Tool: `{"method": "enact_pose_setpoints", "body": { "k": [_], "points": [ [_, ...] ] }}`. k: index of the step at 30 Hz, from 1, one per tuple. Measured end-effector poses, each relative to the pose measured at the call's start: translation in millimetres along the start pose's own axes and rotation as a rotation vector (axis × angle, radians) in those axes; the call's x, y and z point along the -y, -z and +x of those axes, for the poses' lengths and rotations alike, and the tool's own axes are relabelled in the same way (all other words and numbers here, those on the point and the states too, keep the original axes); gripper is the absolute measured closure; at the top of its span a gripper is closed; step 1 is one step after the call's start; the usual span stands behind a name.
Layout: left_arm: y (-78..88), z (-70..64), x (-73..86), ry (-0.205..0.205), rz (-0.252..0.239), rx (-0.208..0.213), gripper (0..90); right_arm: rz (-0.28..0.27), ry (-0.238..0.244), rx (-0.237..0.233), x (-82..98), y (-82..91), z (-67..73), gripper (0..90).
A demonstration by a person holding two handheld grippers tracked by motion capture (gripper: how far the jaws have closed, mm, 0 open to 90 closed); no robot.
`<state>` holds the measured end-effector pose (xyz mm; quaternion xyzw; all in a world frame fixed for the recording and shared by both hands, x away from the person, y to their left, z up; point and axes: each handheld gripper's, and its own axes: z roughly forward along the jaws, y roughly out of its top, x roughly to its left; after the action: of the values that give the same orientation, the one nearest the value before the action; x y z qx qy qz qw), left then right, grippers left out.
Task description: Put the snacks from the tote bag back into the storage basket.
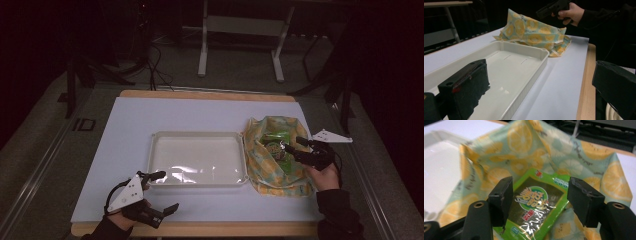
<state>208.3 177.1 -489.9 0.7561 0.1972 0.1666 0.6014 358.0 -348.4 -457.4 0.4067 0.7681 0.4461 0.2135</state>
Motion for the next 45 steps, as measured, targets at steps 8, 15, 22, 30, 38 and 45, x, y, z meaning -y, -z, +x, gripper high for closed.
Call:
{"method": "enact_pose_setpoints", "body": {
  "k": [8,15,22,30,38,45],
  "points": [
    [0.3,0.1,-0.1,-0.003,-0.002,-0.001,1.1,0.049,-0.039,0.014,9.2,-15.0,-11.3,45.5],
    [-0.2,-0.1,0.1,-0.002,0.001,0.001,1.1,0.088,-0.062,0.041,18.9,-25.2,-20.6,50.1],
    [0.0,-0.1,0.1,-0.002,-0.002,0.006,1.1,0.124,-0.077,0.039,27.4,-33.7,-22.0,54.0],
    [-0.2,-0.1,0.1,-0.003,-0.001,0.003,1.1,0.165,-0.097,0.039,36.1,-42.0,-22.7,54.8],
    [-0.2,-0.2,0.0,-0.003,-0.002,0.006,1.1,0.190,-0.122,0.022,39.4,-45.5,-24.5,53.1],
    [-0.7,0.0,0.2,-0.002,-0.001,0.008,1.1,0.238,-0.130,0.001,40.5,-51.1,-26.1,52.9]
  ]
}}
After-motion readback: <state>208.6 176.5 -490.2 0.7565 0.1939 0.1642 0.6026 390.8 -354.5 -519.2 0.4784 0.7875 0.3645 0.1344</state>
